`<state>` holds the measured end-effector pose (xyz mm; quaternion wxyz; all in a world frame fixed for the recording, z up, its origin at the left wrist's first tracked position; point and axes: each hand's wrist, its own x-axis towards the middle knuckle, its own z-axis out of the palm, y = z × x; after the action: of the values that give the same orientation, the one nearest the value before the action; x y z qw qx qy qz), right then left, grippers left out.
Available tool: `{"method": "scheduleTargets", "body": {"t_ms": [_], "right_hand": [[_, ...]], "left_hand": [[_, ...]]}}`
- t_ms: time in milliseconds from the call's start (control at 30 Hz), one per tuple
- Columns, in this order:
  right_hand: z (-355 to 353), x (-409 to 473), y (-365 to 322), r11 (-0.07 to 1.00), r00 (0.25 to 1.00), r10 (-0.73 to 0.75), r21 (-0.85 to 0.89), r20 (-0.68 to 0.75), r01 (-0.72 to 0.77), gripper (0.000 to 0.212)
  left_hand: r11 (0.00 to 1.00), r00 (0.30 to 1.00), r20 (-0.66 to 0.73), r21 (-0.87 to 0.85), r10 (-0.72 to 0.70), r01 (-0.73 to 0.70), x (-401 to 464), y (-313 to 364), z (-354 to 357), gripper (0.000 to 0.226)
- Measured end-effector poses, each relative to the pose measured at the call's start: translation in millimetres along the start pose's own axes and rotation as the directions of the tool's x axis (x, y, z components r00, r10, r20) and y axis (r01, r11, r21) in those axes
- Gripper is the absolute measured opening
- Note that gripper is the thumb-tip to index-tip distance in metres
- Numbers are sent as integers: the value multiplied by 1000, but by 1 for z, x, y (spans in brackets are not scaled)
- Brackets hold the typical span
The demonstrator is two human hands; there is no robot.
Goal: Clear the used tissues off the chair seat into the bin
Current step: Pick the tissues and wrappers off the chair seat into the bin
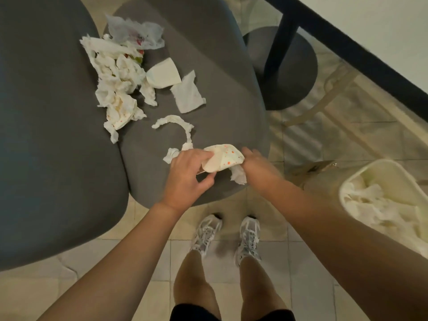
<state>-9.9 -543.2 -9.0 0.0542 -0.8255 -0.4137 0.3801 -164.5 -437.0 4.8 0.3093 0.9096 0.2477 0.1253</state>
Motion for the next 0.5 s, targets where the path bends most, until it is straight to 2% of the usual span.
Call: {"method": "scheduleTargets", "body": {"t_ms": [67, 133, 267, 433, 500], "right_hand": [[-1, -8, 2, 999, 1000, -5, -40, -14, 5, 40], [-4, -17, 4, 1000, 996, -22, -8, -89, 22, 46], [-11, -33, 7, 992, 956, 117, 80, -269, -99, 56], [-23, -58, 30, 980, 877, 193, 137, -440, -146, 44], [-28, -73, 42, 974, 806, 220, 166, -549, -153, 41]], "left_hand": [[998, 998, 21, 16, 61, -61, 0, -1, -5, 40], [989, 988, 31, 19, 148, -149, 5, 0, -11, 41], [932, 932, 17, 0, 363, -363, 19, 6, -19, 44], [804, 804, 18, -30, 594, -594, 42, 30, -17, 39], [726, 726, 24, -50, 687, -686, 52, 47, -12, 37]]}}
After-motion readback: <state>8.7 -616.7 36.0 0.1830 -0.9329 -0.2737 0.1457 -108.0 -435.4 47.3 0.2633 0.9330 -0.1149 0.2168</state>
